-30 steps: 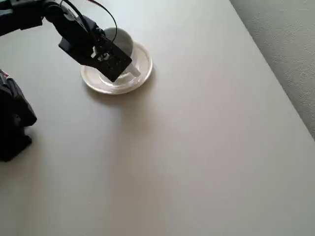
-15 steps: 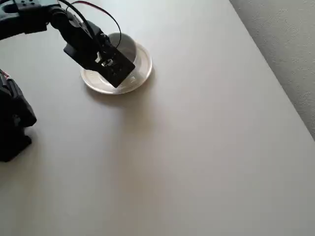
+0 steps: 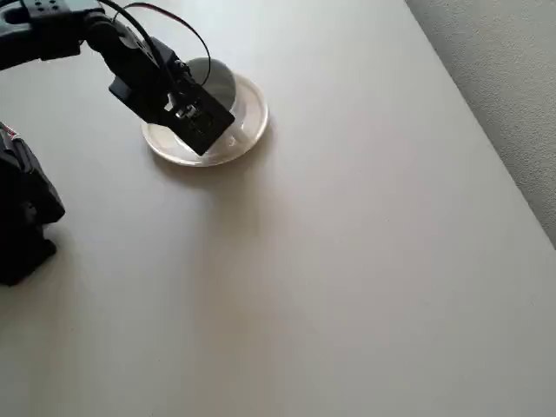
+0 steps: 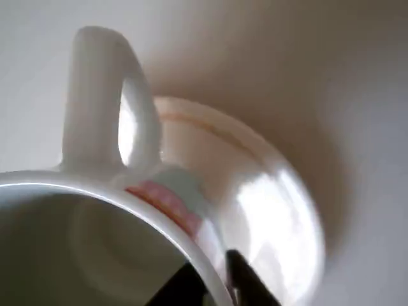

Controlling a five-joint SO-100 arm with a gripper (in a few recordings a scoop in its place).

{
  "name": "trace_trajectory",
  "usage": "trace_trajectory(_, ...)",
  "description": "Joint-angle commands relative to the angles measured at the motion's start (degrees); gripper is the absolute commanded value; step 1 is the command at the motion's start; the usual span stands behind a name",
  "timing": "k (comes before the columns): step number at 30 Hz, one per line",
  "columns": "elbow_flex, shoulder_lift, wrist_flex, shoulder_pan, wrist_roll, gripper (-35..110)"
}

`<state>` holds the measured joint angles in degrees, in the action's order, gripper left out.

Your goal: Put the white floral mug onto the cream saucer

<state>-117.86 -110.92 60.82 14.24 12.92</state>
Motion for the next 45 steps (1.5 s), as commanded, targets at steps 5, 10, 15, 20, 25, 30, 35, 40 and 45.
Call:
trace_trajectory(5, 1.14, -8.17, 2.55, 1.85, -0.97, -2)
trace_trajectory(10, 1.41, -8.0, 3.43, 1.93, -0.7, -2)
trace_trajectory(15, 0.35, -5.8, 3.08, 3.16, -0.88, 0)
trace_trajectory(20, 0.18, -3.43, 2.9, 5.1, -0.88, 4)
trace_trajectory(25, 0.09, -1.41, 2.46, 5.62, -0.79, 13)
trace_trajectory(30, 0.79, -1.05, 2.64, 3.43, 0.26, 18)
trace_trajectory(35, 5.1, -6.24, 7.91, 1.41, 0.7, 18)
trace_trajectory(40, 11.78, -11.6, 15.21, 0.18, 0.79, 18)
trace_trajectory(45, 18.02, -14.41, 20.3, -2.64, 0.44, 18)
